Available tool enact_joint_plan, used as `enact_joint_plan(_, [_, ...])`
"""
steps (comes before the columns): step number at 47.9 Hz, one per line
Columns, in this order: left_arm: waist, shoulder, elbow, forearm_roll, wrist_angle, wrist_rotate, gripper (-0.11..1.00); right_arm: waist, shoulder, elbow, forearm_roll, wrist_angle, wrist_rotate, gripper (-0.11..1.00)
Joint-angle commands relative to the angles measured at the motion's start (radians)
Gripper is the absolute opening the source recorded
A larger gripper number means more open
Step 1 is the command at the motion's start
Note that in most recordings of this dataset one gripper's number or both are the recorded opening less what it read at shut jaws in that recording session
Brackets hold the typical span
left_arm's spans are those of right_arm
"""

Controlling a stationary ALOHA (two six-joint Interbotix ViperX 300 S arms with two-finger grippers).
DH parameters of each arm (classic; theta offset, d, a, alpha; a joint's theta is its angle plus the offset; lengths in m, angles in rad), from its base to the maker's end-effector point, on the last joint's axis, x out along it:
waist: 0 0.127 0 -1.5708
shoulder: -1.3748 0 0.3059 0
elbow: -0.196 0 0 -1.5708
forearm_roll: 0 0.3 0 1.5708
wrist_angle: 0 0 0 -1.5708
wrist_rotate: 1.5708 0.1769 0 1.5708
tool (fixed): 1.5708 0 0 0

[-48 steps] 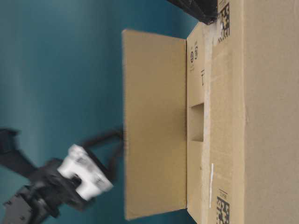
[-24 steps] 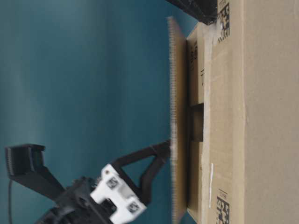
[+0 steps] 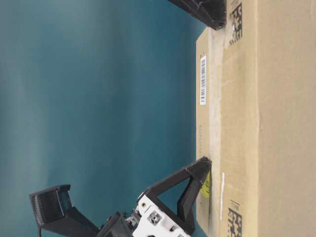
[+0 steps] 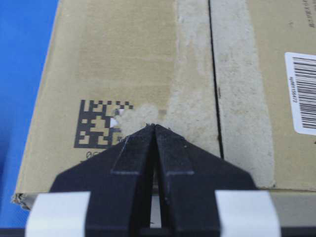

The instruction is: Close the cardboard box.

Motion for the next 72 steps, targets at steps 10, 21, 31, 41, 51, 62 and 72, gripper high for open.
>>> enact_joint_plan(10, [-0.011,-0.020,-0.003,-0.003,-0.008,-0.002,0.00,-0.029,-0.003,-0.015,0.002,-0.012,-0.003,0.01])
enact_joint_plan(21, [-0.017,-0.020,-0.003,-0.002,-0.012,-0.002,0.00,-0.100,-0.003,-0.008,0.002,-0.009,-0.002,0.01])
enact_joint_plan(31, [-0.020,-0.021,-0.003,-0.003,-0.012,-0.002,0.00,-0.106,-0.003,-0.003,0.002,-0.005,-0.003,0.01])
enact_joint_plan(41, [-0.020,-0.025,0.002,-0.003,-0.020,0.000,0.00,-0.106,-0.003,0.005,0.002,-0.003,-0.003,0.01])
enact_joint_plan(51, [-0.031,-0.067,0.061,-0.003,-0.164,0.006,0.00,-0.106,-0.003,0.005,0.002,-0.003,-0.002,0.01])
enact_joint_plan(62, [-0.041,-0.141,0.155,-0.002,-0.344,0.006,0.00,-0.107,-0.003,0.005,0.000,-0.003,-0.003,0.01])
enact_joint_plan(72, [-0.054,-0.179,0.236,-0.003,-0.465,0.005,0.00,-0.106,0.002,0.002,0.000,-0.008,-0.002,0.01])
